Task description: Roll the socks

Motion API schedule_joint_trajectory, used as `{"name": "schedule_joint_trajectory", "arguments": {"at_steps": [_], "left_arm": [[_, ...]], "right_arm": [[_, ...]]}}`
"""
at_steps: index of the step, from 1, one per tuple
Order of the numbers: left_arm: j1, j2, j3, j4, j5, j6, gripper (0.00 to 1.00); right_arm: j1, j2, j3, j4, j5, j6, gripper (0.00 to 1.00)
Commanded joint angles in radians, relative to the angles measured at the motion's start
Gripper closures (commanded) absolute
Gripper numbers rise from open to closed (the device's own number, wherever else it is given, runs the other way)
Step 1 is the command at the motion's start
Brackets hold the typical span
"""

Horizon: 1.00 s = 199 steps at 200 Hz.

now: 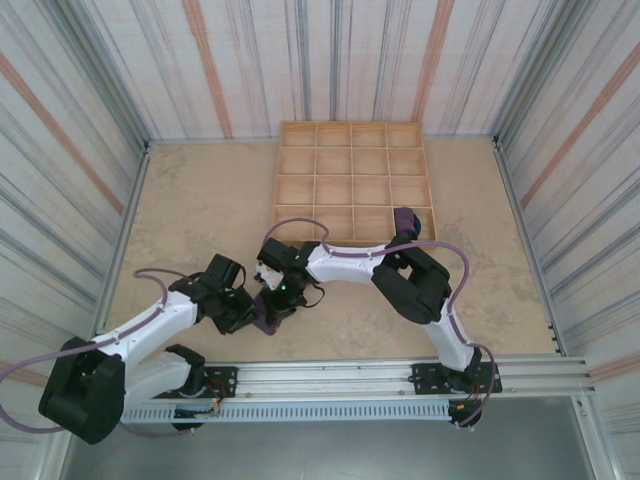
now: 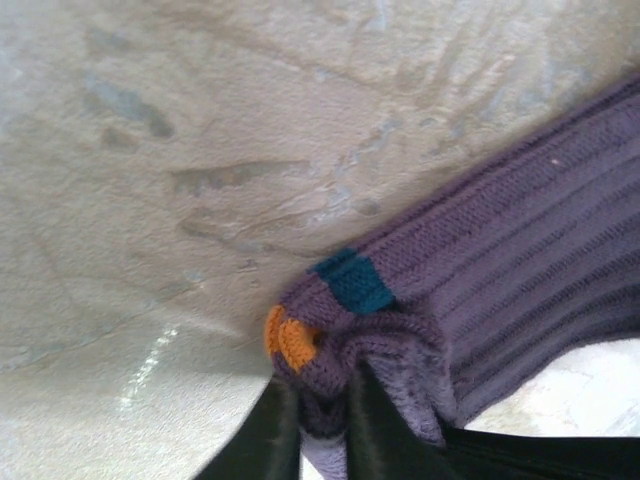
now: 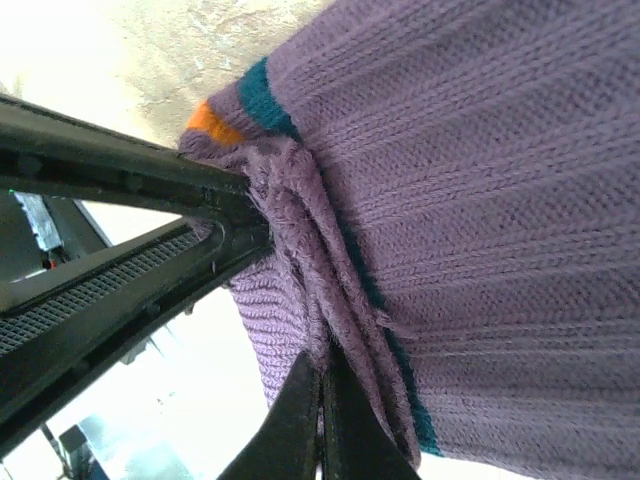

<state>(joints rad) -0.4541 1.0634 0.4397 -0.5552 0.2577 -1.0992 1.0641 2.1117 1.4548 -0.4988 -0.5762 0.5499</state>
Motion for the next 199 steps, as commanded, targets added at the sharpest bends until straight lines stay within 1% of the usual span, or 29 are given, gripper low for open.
{"name": "schedule_joint_trajectory", "arguments": {"at_steps": [1,11,24,40,55,64,80,97,111,134,162,183,199], "left_arm": [[0.020,0.027,0.000,-0.038,-0.050,0.043,0.94],[0.022,0.025,0.008,-0.049,-0.042,0.049,1.00],[0.020,0.016,0.020,-0.064,-0.028,0.054,1.00],[0.019,-0.002,0.024,-0.069,-0.013,0.050,1.00],[0.007,-0.019,0.028,-0.068,0.003,0.031,1.00],[-0.004,-0.022,0.033,-0.065,0.012,0.021,1.00],[-0.032,-0.019,0.048,-0.059,0.017,-0.001,1.00],[-0.073,-0.003,0.061,-0.028,0.014,-0.032,1.00],[-0.105,0.028,0.080,-0.013,0.013,-0.050,1.00],[-0.145,0.086,0.106,0.004,0.021,-0.081,1.00],[-0.163,0.125,0.117,0.014,0.032,-0.122,1.00],[-0.174,0.114,0.108,0.011,0.022,-0.152,1.00],[-0.175,0.097,0.094,0.020,0.023,-0.180,1.00]], "right_arm": [[-0.007,-0.064,-0.039,0.015,0.021,0.004,0.91],[-0.009,-0.087,-0.054,0.026,0.044,-0.001,0.90],[-0.007,-0.128,-0.082,0.052,0.067,-0.012,0.82],[-0.007,-0.181,-0.127,0.092,0.113,-0.018,0.78],[-0.004,-0.237,-0.172,0.131,0.165,-0.032,0.68],[0.002,-0.272,-0.200,0.150,0.211,-0.046,0.65],[0.024,-0.338,-0.250,0.181,0.306,-0.079,0.56],[0.061,-0.397,-0.299,0.203,0.417,-0.127,0.53],[0.092,-0.439,-0.340,0.232,0.505,-0.163,0.44],[0.149,-0.495,-0.414,0.299,0.611,-0.234,0.43],[0.236,-0.539,-0.512,0.413,0.743,-0.346,0.46],[0.294,-0.541,-0.564,0.486,0.829,-0.425,0.47],[0.342,-0.526,-0.606,0.562,0.917,-0.487,0.47]]}}
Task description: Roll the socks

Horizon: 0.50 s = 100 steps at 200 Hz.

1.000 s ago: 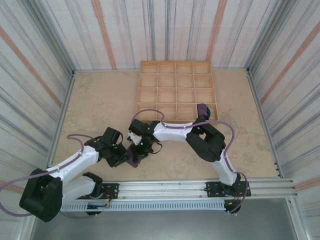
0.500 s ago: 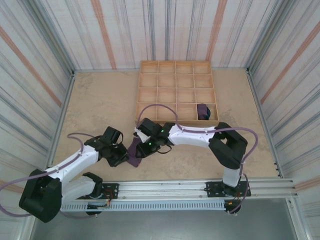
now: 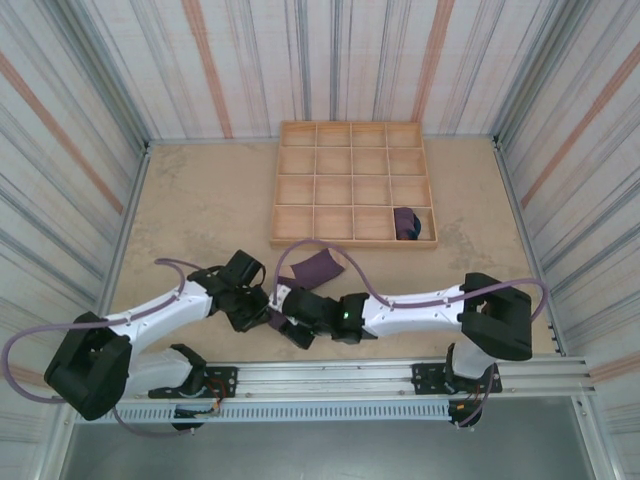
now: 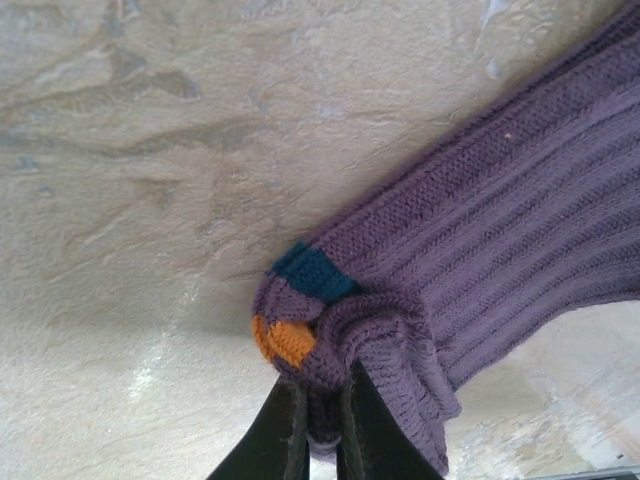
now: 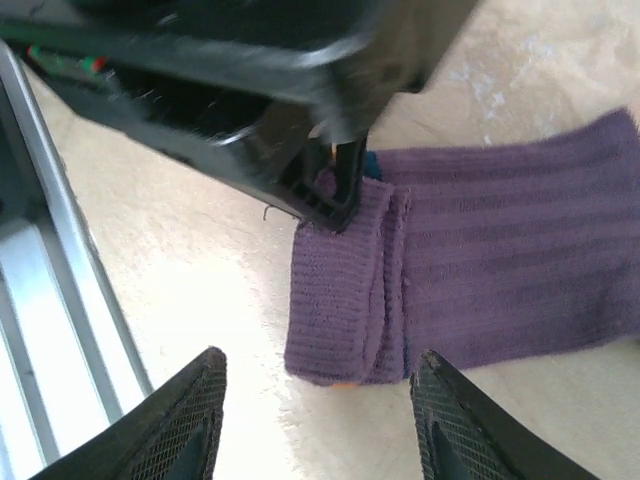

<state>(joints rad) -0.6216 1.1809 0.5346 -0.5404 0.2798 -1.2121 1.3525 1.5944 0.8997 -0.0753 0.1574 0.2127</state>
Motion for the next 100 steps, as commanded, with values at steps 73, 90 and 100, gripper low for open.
{"name": "schedule_joint_trajectory", "arguments": {"at_steps": [73,90,100], "left_arm": [[-0.002,0.024,0.003,0.027,0.047,-0.077,1.00],[0.003,0.032,0.005,0.026,0.053,-0.071,1.00],[0.006,0.030,0.007,0.022,0.055,-0.068,1.00]], "right_arm": [[0.134,0.138,-0.101,0.378,0.340,-0.309,0.47],[0.135,0.158,-0.105,0.399,0.350,-0.318,0.49],[0.135,0.167,-0.113,0.413,0.352,-0.321,0.51]]}}
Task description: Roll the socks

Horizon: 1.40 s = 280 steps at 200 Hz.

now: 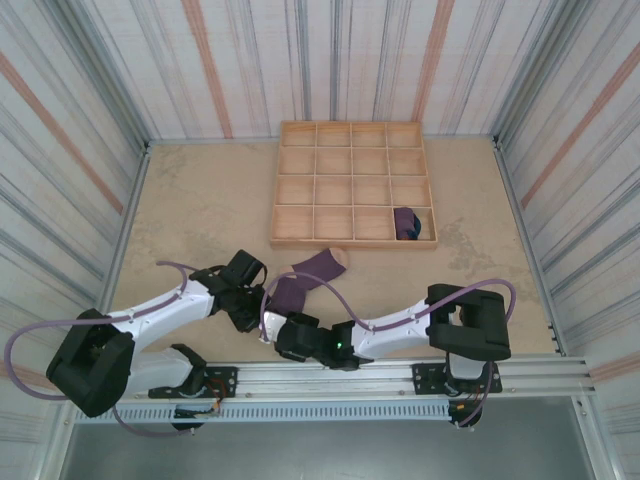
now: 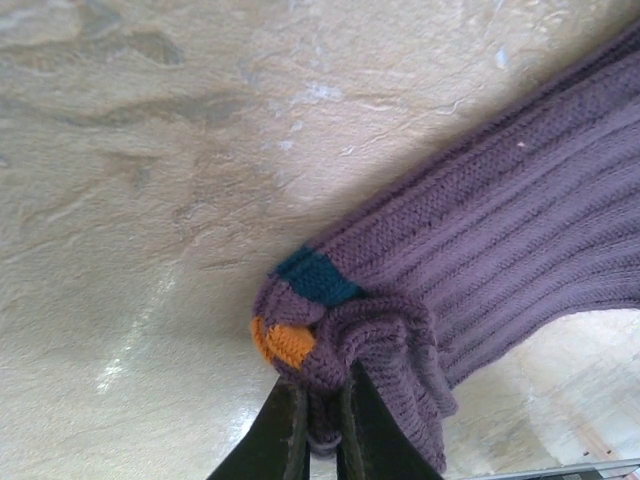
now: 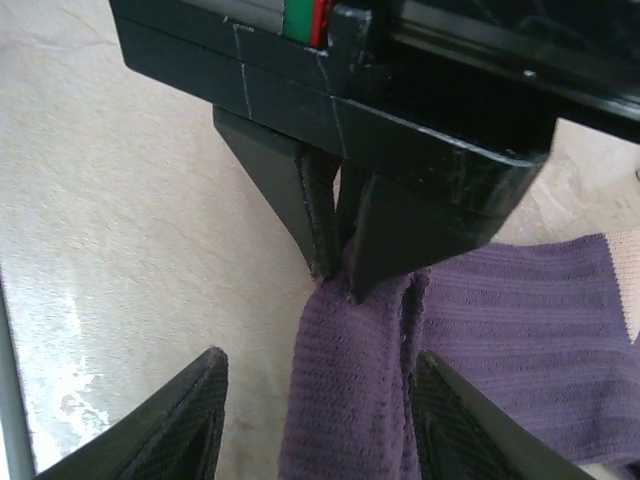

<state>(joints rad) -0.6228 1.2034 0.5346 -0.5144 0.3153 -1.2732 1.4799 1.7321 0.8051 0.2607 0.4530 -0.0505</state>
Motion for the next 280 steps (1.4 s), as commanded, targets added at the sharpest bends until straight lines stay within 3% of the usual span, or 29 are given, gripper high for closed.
{"name": "schedule_joint_trajectory", "arguments": {"at_steps": [1,181,214,253,280], "left_arm": [[0.008,0.007,0.007,-0.005,0.020,-0.006,1.00],[0.041,0.002,0.005,-0.017,0.043,0.043,1.00],[0.042,0.004,0.008,-0.017,0.045,0.050,1.00],[0.047,0.000,0.007,-0.017,0.046,0.055,1.00],[0.052,-0.007,0.000,-0.002,0.052,0.050,1.00]], "right_arm": [[0.008,0.032,-0.018,0.078,0.058,-0.058,0.51],[-0.004,0.137,-0.060,0.127,0.101,-0.017,0.60],[-0.007,0.149,-0.058,0.126,0.089,-0.012,0.68],[-0.020,0.150,-0.067,0.116,0.042,0.010,0.88],[-0.040,0.143,-0.070,0.097,-0.017,0.028,0.96]]}}
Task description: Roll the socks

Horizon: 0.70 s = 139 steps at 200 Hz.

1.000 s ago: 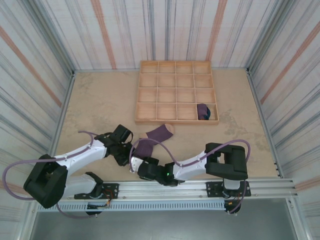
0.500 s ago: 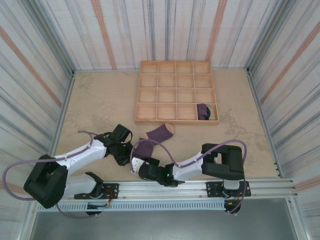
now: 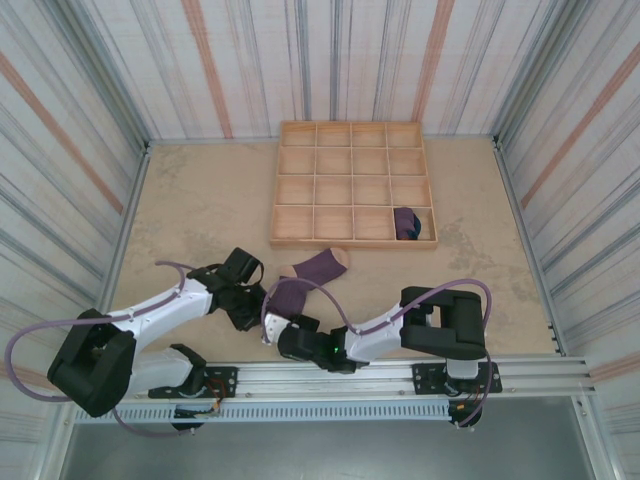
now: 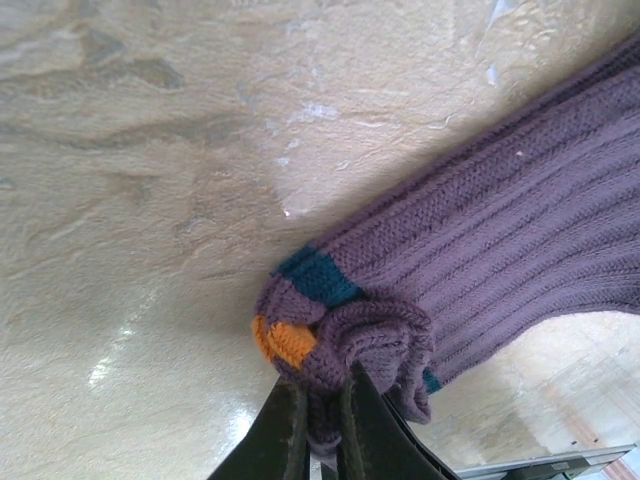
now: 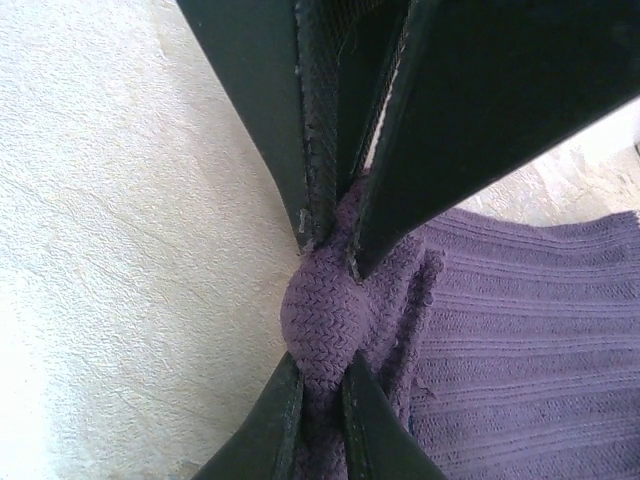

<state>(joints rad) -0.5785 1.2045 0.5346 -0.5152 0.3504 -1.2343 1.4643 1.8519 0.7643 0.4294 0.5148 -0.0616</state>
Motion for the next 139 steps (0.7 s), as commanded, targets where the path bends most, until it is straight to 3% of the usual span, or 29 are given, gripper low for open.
{"name": "schedule_joint_trajectory", "arguments": {"at_steps": [1,21,53,72,107,139], "left_arm": [[0.009,-0.009,0.000,0.000,0.017,0.011,1.00],[0.011,-0.017,0.001,-0.001,0.019,0.018,1.00],[0.017,-0.055,0.000,-0.026,0.003,0.027,0.80],[0.029,-0.092,-0.012,-0.041,-0.004,0.025,0.76],[0.059,-0.176,-0.031,-0.070,-0.017,0.031,0.45],[0.072,-0.207,-0.027,-0.105,-0.027,0.053,0.44]], "right_arm": [[-0.026,0.023,-0.030,-0.074,-0.082,0.041,0.96],[-0.061,0.011,-0.024,-0.111,-0.177,0.069,1.00],[-0.139,0.001,0.004,-0.179,-0.389,0.125,1.00],[-0.178,0.009,0.020,-0.210,-0.478,0.151,1.00],[-0.253,0.023,0.053,-0.263,-0.636,0.204,1.00],[-0.315,0.060,0.105,-0.330,-0.769,0.236,1.00]]}}
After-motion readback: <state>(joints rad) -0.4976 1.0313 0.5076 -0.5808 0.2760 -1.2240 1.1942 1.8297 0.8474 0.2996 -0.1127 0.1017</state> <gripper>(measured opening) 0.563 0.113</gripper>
